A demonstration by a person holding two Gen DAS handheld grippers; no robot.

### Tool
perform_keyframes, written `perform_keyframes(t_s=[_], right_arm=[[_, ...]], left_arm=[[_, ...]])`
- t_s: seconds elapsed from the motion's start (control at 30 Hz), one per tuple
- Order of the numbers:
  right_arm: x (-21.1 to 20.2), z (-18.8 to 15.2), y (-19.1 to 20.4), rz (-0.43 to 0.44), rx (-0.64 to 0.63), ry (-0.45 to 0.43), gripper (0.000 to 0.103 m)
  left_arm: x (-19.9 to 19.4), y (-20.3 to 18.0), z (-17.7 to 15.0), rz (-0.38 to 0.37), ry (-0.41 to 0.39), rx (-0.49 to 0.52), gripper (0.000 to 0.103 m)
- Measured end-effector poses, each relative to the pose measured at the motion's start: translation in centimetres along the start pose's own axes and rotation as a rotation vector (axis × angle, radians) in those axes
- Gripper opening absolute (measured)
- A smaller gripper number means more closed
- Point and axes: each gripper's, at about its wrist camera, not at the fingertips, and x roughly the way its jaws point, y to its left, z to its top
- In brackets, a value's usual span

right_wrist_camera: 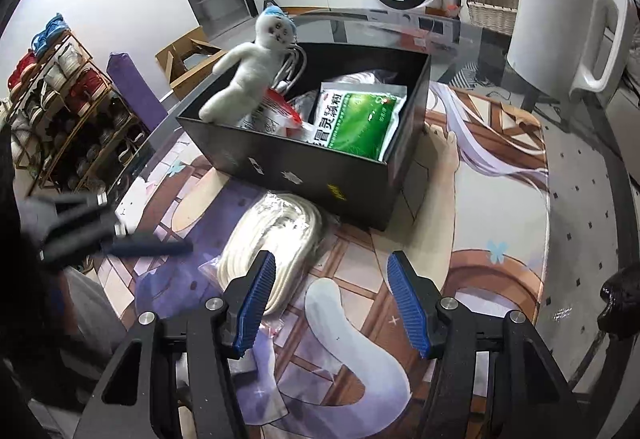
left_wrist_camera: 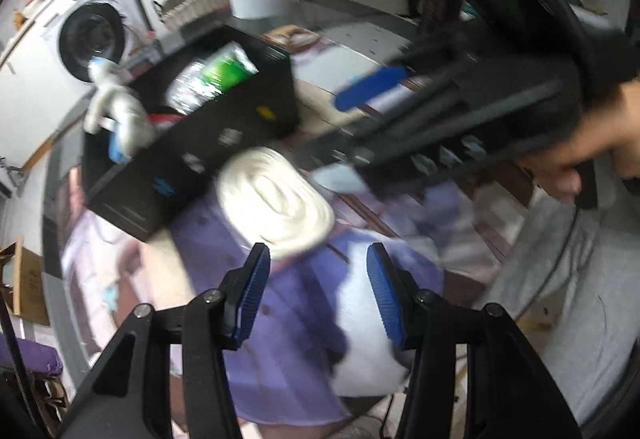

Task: Organize soft objects
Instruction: 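Move both tools back toward the foam strip and bagged rope beside the box, then grasp the white foam strip with the left tool while the right tool grasps the bagged white rope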

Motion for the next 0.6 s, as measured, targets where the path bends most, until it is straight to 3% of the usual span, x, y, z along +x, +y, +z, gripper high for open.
perform_keyframes(t_s=[0.2, 0.5, 0.53, 0.57, 0.6], right_arm=[[0.5, 0.0, 0.4, 0.001, -0.015, 0.015, 0.060], [0.7, 0.1, 0.6, 0.003, -0.018, 0.021, 0.060], [0.8, 0.1, 0.7, 0.003, -0.018, 0.020, 0.060], [0.8, 0.1, 0.6, 0.004, -0.018, 0.021, 0.060], [0.8, 0.1, 0.7, 0.005, -0.018, 0.022, 0.060]], left_arm=[[0.1, -2.4, -0.3, -0.059, 0.022, 0.058, 0.053], [1.1, -3.2, -0.9, -0.084, 0.078, 0.087, 0.053], [1.4, -3.1, -0.8, -0.082, 0.084, 0.087, 0.047], [1.7, -3.0, -0.7, -0.092, 0.098, 0.081, 0.028], [1.9, -2.9, -0.6, -0.129, 0.114, 0.075, 0.021]])
